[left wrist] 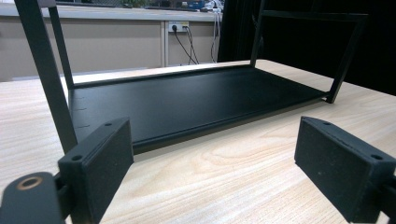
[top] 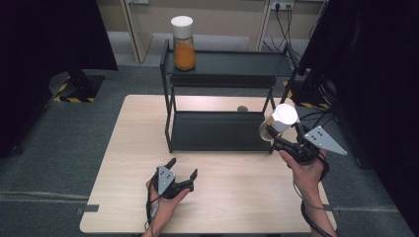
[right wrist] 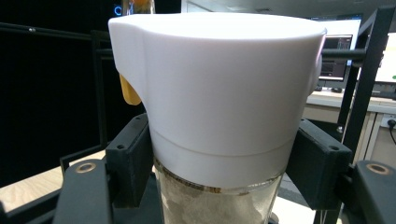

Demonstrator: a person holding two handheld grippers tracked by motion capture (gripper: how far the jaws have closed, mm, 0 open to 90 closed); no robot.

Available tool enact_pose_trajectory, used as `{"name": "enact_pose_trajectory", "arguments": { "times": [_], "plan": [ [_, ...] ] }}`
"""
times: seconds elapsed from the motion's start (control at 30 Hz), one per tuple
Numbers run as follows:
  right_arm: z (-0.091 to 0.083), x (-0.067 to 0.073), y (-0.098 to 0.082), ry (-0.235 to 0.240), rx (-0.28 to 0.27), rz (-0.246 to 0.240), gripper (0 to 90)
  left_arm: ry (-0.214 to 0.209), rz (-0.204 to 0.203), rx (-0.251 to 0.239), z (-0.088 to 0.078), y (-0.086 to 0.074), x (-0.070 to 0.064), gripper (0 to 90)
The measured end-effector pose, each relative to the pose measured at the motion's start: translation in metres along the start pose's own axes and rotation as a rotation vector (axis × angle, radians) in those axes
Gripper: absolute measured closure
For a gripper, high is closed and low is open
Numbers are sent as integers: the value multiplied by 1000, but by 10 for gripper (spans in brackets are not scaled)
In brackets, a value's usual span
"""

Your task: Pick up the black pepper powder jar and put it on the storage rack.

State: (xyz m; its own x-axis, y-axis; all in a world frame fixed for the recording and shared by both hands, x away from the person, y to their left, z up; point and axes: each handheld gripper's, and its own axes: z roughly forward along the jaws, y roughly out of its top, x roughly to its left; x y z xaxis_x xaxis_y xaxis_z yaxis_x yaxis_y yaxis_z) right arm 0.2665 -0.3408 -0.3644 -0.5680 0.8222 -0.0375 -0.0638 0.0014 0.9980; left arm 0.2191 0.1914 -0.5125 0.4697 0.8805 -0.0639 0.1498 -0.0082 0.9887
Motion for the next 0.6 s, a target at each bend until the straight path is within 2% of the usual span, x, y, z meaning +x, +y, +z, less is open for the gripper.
{"name": "enact_pose_trajectory", "arguments": {
  "times": [0.6],
  "plan": [
    [14,0,18,-11,-43,1,309,-1,-3,-1,0,0,0,111]
  ]
}}
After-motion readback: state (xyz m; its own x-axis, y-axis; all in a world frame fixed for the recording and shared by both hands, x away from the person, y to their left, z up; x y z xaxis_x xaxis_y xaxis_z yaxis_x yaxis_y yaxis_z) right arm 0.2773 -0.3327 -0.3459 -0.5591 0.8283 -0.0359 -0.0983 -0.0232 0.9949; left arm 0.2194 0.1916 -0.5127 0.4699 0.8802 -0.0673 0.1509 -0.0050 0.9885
